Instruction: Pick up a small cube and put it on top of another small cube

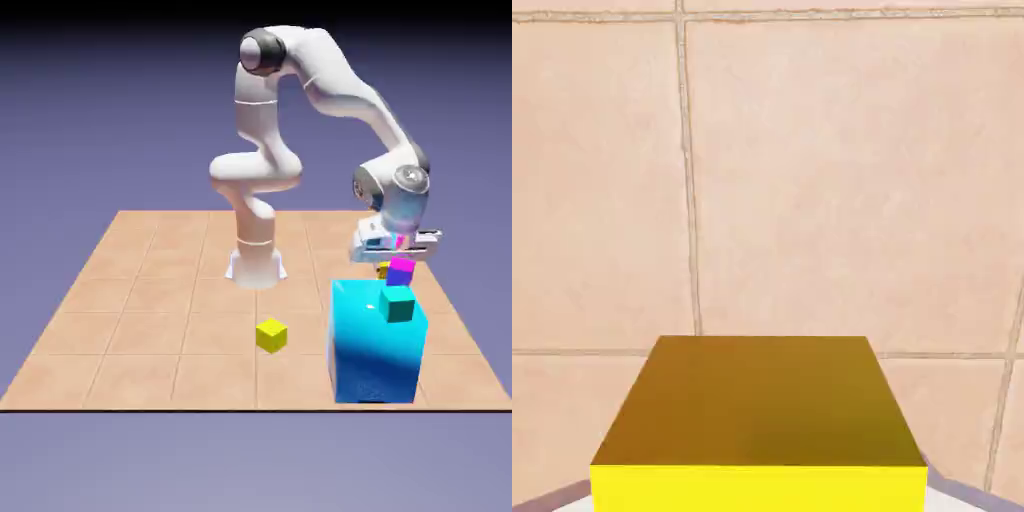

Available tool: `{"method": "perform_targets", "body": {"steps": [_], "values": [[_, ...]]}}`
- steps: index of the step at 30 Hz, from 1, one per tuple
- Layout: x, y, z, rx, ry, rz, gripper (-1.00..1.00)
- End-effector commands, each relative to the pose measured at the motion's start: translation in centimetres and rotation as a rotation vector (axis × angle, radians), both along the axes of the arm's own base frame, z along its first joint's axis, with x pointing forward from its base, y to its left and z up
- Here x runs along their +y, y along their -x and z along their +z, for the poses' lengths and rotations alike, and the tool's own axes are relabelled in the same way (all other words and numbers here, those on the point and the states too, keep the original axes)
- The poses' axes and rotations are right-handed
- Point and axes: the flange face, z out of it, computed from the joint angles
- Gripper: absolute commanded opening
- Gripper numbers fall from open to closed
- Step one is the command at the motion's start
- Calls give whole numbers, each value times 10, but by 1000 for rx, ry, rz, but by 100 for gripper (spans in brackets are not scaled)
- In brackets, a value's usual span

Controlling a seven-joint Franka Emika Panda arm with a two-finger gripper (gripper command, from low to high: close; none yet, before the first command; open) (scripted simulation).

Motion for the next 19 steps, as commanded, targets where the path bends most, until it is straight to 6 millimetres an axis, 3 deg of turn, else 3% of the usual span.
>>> {"method": "perform_targets", "body": {"steps": [1, 4, 5, 8, 9, 10, 11, 15, 16, 17, 18, 19], "values": [[7, -4, 14, 0, 4, -35, -100], [23, -17, 58, 5, 12, -153, -100], [20, -28, 73, -8, 19, -201, -100], [-6, -64, 119, -67, 48, -362, -100], [-24, -79, 133, -100, 63, -420, -100], [-32, -85, 137, -114, 69, -440, -100], [-32, -85, 137, -114, 69, -440, -100], [-26, -77, 74, -114, 69, -440, -100], [-26, -76, 69, -114, 69, -440, -100], [-26, -76, 69, -114, 69, -440, 100], [-26, -76, 69, -114, 69, -440, 100], [-27, -79, 84, -114, 69, -441, 100]]}}
